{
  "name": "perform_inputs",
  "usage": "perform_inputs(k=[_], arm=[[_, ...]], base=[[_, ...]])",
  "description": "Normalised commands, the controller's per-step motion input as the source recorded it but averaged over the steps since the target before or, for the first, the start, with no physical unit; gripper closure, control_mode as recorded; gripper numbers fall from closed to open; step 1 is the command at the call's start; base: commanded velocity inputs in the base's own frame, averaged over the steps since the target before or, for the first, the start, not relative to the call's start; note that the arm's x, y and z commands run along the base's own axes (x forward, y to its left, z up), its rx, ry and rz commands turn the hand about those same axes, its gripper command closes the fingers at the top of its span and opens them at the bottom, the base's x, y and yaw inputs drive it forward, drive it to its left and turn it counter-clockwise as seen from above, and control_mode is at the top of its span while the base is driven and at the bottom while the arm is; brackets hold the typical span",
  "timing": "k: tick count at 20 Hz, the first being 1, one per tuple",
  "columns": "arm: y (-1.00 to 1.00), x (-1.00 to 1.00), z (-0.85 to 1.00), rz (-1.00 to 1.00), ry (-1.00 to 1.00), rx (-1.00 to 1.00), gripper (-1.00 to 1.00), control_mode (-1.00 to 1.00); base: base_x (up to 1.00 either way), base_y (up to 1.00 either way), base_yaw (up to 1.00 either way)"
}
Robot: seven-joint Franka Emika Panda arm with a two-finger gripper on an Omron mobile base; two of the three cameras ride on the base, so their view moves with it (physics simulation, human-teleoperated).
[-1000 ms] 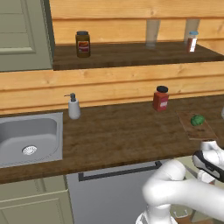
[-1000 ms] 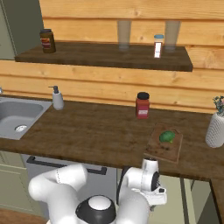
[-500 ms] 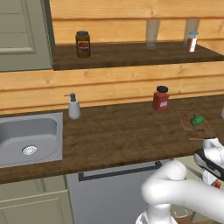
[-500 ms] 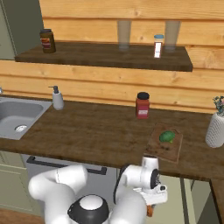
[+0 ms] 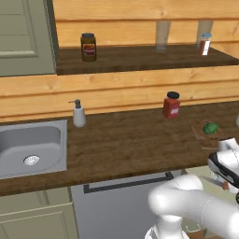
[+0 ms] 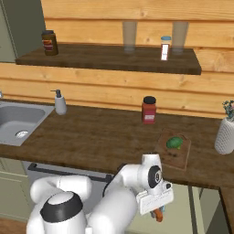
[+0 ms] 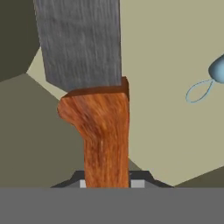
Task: Place the appropriate cutting tool for cutting the broccoli skin on the cutting board.
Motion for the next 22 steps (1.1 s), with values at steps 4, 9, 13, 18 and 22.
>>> perform_inputs(k=[4,9,13,18,22], arm=[[0.0,-0.43,0.95,0.23,-0.02,0.0,1.0,-1.0],[0.0,-0.41,1.0,0.21,-0.07,0.02,1.0,-1.0],[0.0,-0.27,1.0,0.16,-0.18,0.1,1.0,-1.0],[-0.15,-0.04,1.0,0.1,-0.24,0.14,1.0,-1.0],[-0.58,0.31,0.95,0.01,-0.22,0.12,1.0,-1.0]], base=[[0.0,0.0,0.0],[0.0,0.0,0.0],[0.0,0.0,0.0],[0.0,0.0,0.0],[0.0,0.0,0.0]])
